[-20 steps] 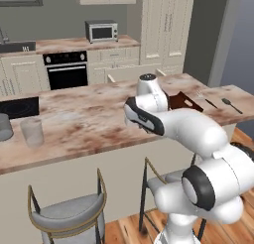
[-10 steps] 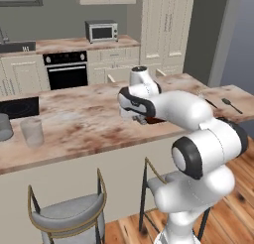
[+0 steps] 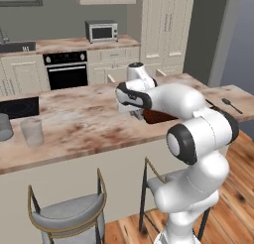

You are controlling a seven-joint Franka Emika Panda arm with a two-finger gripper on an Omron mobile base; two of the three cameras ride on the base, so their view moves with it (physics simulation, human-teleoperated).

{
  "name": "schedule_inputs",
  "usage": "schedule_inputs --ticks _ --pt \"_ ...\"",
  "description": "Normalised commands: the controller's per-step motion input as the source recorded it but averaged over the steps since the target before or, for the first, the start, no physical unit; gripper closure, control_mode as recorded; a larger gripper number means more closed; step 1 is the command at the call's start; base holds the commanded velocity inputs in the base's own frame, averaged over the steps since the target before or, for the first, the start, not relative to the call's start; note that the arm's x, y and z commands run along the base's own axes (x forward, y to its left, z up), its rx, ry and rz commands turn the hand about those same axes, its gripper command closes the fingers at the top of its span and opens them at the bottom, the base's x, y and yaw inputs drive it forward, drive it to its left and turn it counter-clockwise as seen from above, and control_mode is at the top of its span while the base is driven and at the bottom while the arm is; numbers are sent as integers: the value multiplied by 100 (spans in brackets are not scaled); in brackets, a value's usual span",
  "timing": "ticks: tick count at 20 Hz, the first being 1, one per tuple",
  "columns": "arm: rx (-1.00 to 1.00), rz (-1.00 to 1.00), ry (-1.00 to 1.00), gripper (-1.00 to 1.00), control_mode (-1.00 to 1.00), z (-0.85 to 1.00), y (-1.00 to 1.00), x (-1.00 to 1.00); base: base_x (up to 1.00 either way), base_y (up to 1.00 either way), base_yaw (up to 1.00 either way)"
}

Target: Take the tongs from the drawer on the right and place them on the dining counter next to the tray containing the kebab skewer.

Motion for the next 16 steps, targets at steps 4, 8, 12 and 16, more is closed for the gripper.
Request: schedule_inputs --ticks 4,8,12,16 --pt "0 0 -3 100 -100 -21 1 12 0 0 0" --pt "0 0 -3 100 -100 -27 0 14 0 0 0" --pt "0 0 -6 100 -100 -22 0 23 0 0 0" --pt "0 0 -6 100 -100 -15 0 30 0 0 0"
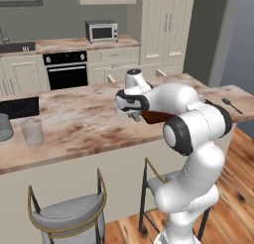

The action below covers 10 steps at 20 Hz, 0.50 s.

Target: Take the tongs from the drawer on the right and place them on the dining counter next to the tray containing the kebab skewer.

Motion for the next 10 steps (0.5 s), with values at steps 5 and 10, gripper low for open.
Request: schedule_inputs --ticks 5,10 --pt "0 0 -1 100 -100 -23 0 13 0 0 0" --pt "0 0 -2 100 -100 -28 1 0 0 0 0"
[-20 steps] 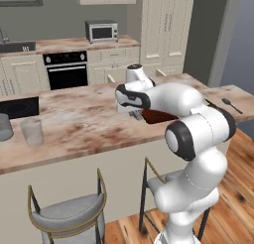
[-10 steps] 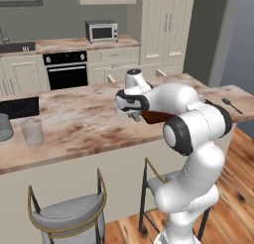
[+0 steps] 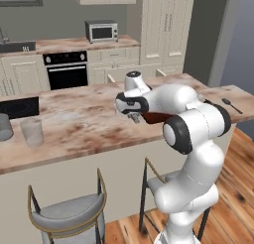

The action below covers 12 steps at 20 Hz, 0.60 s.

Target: Take the tongs from the drawer on the right and place them on the dining counter next to the tray containing the kebab skewer.

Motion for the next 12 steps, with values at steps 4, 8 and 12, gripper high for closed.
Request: schedule_inputs --ticks 4,8,12 --pt "0 0 -6 100 -100 -21 0 5 0 0 0" --pt "0 0 -9 100 -100 -26 0 15 0 0 0" --pt "0 0 -10 100 -100 -27 0 17 0 0 0"
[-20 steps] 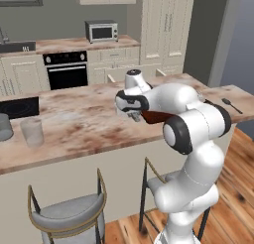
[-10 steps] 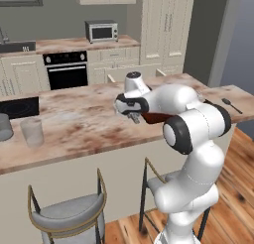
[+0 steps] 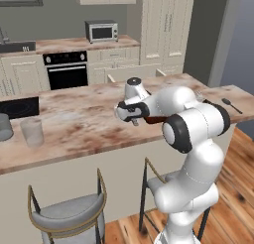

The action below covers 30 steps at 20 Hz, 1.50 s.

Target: Take the tongs from the drawer on the right and place them on the dining counter next to the tray containing the kebab skewer.

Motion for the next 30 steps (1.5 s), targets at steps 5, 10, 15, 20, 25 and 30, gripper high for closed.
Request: schedule_inputs --ticks 5,10,15,20,25,30 --pt "0 0 -13 -100 -100 -20 3 12 0 0 0" --pt "0 0 -5 -100 -100 -4 0 5 0 0 0" --pt "0 -3 0 -100 -100 35 0 0 0 0 0" --pt "0 -5 0 -100 -100 54 0 -17 0 0 0" --pt "0 -4 0 -100 -100 44 -17 -69 0 0 0" --pt "3 -1 0 -100 -100 44 -30 -100 0 0 0"
